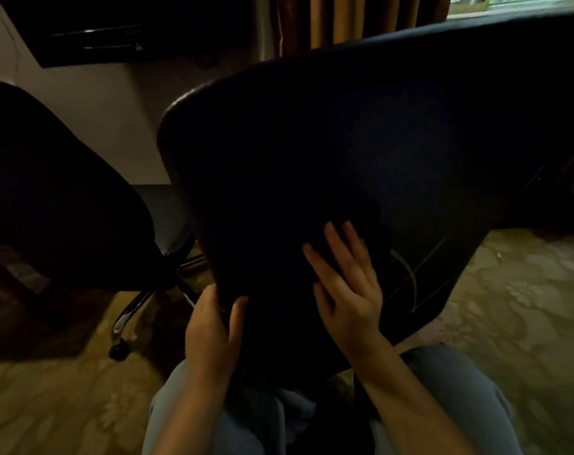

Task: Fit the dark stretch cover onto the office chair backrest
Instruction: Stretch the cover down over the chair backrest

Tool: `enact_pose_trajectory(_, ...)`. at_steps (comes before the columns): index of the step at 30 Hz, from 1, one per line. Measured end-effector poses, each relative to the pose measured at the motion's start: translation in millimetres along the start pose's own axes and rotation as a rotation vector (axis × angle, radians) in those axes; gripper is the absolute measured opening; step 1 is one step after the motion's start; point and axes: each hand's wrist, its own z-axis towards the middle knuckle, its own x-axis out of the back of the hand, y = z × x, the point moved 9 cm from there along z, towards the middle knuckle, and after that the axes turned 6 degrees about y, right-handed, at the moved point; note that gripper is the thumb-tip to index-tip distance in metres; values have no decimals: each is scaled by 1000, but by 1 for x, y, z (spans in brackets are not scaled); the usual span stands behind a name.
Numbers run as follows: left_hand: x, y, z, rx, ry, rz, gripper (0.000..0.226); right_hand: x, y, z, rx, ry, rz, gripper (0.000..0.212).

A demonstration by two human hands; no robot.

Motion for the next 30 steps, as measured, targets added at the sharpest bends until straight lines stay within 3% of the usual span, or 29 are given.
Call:
enact_pose_trajectory(2,1,-3,-1,21,-3,-14,30,4,7,-2,8,13,5,38)
enact_pose_trajectory(7,1,-3,-2,30,-2,-30,33,47,54,0,-350,320,-76,39)
enact_pose_trajectory(11,0,3,-1,23,0,-31,29,64,77,-4,-487,441,-126,43)
enact_pose_trajectory(14,-2,2,-1,23,-9,-31,27,54,68,-7,-449,391,-141,42)
enact_pose_trajectory(20,0,-3,-2,11,-7,-23,23,1,-5,-10,-72,25,-1,31)
enact_pose_trajectory(23,2,-2,-2,7,-4,-10,22,-3,-8,-14,38,-46,-65,31)
enact_pose_trajectory(26,0,-3,-2,15,-14,-17,23,13,18,-13,-40,14,-91,37)
enact_pose_trajectory(30,-3,-4,-2,21,-20,-31,25,48,68,-13,-354,196,-120,49)
